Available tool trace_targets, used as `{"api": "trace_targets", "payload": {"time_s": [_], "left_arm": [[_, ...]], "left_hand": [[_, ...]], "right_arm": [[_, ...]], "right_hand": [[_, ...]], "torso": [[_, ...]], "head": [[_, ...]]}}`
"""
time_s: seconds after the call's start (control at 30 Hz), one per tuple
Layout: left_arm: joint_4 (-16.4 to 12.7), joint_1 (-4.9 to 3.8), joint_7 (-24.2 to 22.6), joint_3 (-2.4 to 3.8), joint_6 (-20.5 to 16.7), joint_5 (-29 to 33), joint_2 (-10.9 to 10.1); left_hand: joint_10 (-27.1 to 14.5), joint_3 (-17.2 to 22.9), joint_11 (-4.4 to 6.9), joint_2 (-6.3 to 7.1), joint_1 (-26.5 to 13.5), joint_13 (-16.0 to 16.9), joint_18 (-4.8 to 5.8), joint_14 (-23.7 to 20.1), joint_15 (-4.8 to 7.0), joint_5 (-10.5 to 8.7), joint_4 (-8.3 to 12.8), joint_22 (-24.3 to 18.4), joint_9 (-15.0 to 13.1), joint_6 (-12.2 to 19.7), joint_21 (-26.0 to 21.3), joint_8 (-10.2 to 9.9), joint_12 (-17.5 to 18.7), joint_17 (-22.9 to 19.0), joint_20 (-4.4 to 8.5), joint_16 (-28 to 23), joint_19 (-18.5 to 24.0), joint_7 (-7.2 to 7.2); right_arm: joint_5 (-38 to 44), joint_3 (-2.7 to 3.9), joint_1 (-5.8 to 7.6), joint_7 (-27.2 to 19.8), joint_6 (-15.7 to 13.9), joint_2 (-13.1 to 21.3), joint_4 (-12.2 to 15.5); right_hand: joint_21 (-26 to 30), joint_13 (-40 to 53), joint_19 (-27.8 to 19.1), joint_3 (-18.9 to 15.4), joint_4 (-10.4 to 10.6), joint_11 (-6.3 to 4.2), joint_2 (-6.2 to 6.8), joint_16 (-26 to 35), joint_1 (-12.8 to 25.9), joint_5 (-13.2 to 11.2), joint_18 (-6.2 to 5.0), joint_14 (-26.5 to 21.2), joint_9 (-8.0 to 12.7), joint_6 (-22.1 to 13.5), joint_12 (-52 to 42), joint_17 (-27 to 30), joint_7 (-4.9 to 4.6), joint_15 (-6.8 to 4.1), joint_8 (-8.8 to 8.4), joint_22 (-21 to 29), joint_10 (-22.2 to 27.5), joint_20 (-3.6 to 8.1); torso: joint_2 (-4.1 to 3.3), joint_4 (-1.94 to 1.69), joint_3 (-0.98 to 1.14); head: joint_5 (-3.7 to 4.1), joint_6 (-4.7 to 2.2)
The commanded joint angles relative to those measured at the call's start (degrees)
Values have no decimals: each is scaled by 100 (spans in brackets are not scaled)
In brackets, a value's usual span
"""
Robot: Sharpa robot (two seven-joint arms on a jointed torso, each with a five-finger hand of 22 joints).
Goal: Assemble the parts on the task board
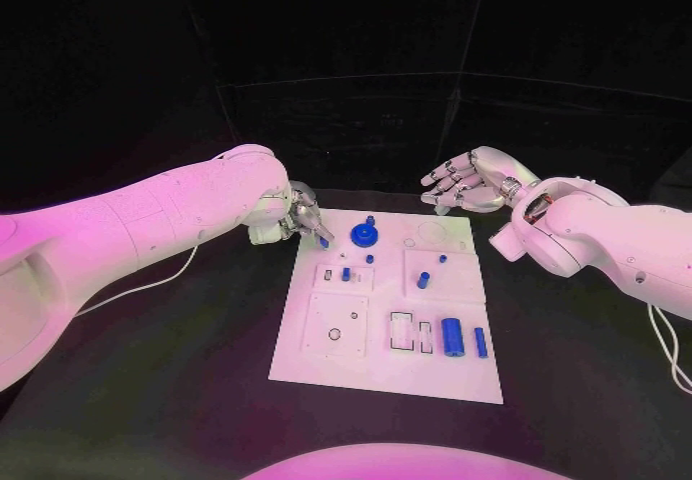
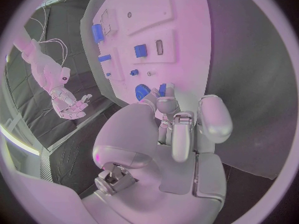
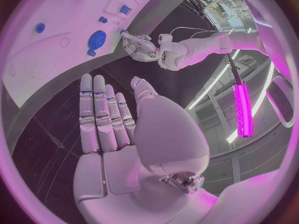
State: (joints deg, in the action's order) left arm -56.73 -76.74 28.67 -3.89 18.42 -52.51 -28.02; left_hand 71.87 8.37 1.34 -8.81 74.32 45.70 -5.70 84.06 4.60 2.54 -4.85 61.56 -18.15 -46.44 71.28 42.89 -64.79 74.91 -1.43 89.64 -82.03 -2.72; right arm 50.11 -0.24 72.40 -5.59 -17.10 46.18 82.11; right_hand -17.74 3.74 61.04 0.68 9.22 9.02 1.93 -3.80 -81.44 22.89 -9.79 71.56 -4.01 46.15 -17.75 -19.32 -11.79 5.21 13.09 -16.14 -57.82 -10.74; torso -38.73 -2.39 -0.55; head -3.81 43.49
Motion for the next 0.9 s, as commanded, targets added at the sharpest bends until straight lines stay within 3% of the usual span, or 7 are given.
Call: {"api": "trace_targets", "payload": {"time_s": [0.03, 0.23, 0.47, 0.63, 0.9], "left_arm": [[-276, -13, -110, 2, -378, 225, -141], [-811, 3, -172, -8, -696, 226, -437], [-1385, 96, -227, -61, -954, -61, -776], [-1643, 156, -234, -145, -995, -153, -935], [-1861, 234, -237, -196, -989, -346, -1047]], "left_hand": [[37, 614, 20, 63, -129, -9, 21, 575, 36, 16, 539, -1, -309, 44, 1, 324, 29, 1425, 28, 1, 1, 1], [62, 917, 24, 164, -258, 0, 24, 579, 44, 17, 638, 29, -354, 62, 13, 368, 25, 1442, 34, 9, -15, 9], [83, 1173, 30, 254, -380, 0, 30, 584, 47, 16, 693, 59, -382, 62, 26, 395, 26, 1464, 38, 17, -29, 12], [94, 1385, 33, 328, -487, -8, 31, 585, 48, 16, 727, 69, -402, 62, 25, 411, 32, 1468, 40, 19, -34, 13], [108, 1607, 36, 405, -597, -6, 31, 586, 49, 16, 761, 74, -425, 61, 21, 431, 32, 1473, 41, 21, -38, 16]], "right_arm": [[-12, 4, 12, -30, 47, 1, -2], [-12, 4, 12, -28, 55, 5, -20], [-12, 3, 12, -28, 64, 8, -42], [-12, 3, 12, -29, 73, 5, -53], [-12, 2, 12, -32, 88, -7, -69]], "right_hand": [[40, -9, -31, 2, -21, -5, -15, 15, -55, 42, -45, -41, 1, -42, -24, 15, -137, 4, 23, 8, 32, -18], [40, -9, -31, 2, -21, -5, -15, 15, -55, 42, -45, -41, 1, -42, -24, 15, -137, 4, 23, 8, 32, -18], [40, -9, -31, 2, -21, -5, -15, 15, -55, 42, -45, -41, 1, -42, -24, 15, -137, 4, 23, 8, 32, -18], [40, -9, -31, 2, -21, -5, -15, 15, -55, 42, -45, -41, 1, -42, -24, 15, -137, 4, 23, 8, 32, -18], [40, -9, -31, 2, -21, -5, -15, 15, -55, 42, -45, -41, 1, -42, -24, 15, -137, 4, 23, 8, 32, -18]], "torso": [[2, 1, 3], [2, -9, 0], [8, -26, -3], [8, -28, -7], [5, -21, -5]], "head": [[-22, -3], [-32, -2], [-38, 0], [-41, 13], [-56, 22]]}}
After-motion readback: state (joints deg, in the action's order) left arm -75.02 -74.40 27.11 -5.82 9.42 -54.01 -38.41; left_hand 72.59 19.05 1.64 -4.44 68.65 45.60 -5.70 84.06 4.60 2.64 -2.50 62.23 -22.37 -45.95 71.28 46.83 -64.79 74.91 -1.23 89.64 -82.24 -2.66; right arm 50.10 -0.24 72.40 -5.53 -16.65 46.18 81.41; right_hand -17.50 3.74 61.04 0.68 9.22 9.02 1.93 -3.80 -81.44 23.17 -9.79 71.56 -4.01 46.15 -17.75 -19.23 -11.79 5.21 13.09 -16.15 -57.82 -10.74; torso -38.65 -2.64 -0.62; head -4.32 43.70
